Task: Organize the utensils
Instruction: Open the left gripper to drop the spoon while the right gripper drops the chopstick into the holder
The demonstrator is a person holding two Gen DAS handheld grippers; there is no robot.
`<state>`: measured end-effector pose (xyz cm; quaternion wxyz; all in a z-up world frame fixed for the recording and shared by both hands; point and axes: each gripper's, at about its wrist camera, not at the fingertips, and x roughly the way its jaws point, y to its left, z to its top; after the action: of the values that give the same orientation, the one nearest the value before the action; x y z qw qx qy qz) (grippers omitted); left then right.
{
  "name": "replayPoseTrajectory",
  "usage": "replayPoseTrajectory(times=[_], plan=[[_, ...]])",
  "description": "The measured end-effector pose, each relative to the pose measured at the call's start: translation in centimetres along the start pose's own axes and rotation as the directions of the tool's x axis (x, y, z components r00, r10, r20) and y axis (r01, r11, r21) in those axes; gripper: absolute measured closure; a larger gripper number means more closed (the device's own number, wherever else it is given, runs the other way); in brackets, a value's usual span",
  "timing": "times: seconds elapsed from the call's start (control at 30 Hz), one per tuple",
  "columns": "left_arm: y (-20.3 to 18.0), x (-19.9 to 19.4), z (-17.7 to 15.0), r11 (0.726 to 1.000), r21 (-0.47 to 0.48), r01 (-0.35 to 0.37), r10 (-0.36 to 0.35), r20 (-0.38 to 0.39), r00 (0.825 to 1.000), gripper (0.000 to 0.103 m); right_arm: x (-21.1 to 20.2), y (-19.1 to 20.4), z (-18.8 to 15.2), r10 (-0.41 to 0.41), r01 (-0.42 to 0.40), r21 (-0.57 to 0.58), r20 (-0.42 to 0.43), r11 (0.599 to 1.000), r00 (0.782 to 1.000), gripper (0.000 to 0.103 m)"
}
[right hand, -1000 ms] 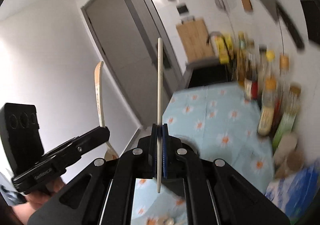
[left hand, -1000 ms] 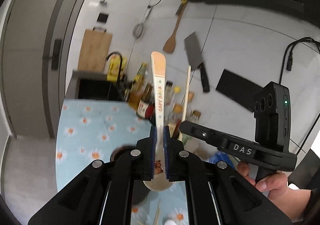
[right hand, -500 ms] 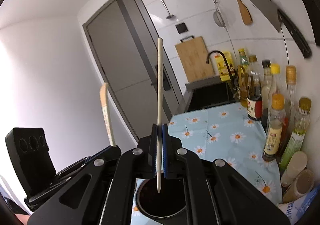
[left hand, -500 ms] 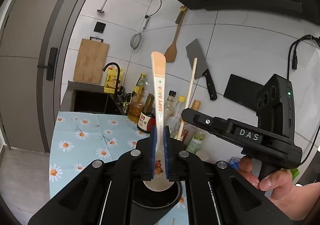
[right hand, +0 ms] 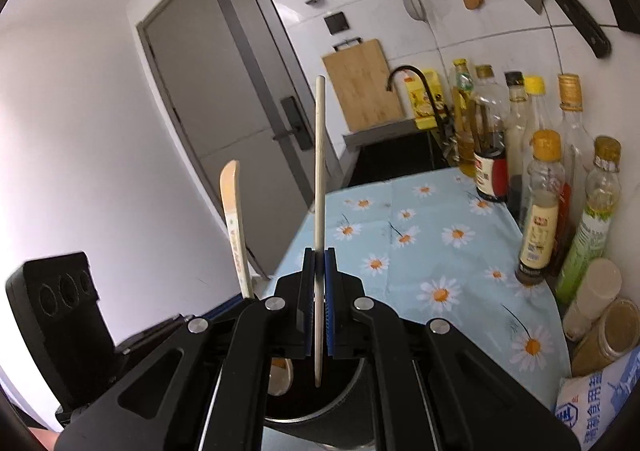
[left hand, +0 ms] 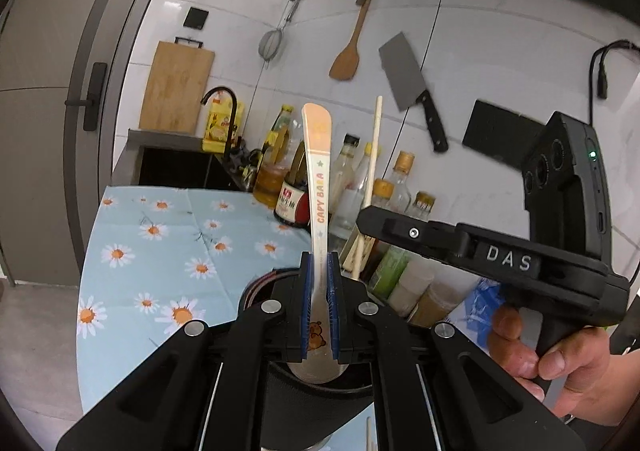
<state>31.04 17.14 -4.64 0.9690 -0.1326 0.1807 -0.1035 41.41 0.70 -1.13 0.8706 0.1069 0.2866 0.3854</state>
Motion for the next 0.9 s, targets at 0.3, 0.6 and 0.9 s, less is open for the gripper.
replayPoseTrajectory(times=[0.3,0.6,0.9], plan=[[0.1,0.3,-0.6,0.998,-0.052,-0.019,0.017,-0.036,0.999,0.096,0.1,-0.1,-1.2,-0.026,0.026,0.008,-0.064,1.000,0.998,0.095],[-0.2,-0.7,-0.4,0.997,-0.067,-0.045,0.043,-0.040,0.998,0.081,-2.1,-0.1,-0.8,-0.032,0.033,0.040,-0.038,0.999,0.999,0.083],[-1.2,-2.6,-0.1,0.997,-0.056,-0.059,0.057,-0.047,0.997,0.081,-4.3,0.4,-1.0,-0.027,0.029,0.027,-0.043,0.999,0.999,0.082]])
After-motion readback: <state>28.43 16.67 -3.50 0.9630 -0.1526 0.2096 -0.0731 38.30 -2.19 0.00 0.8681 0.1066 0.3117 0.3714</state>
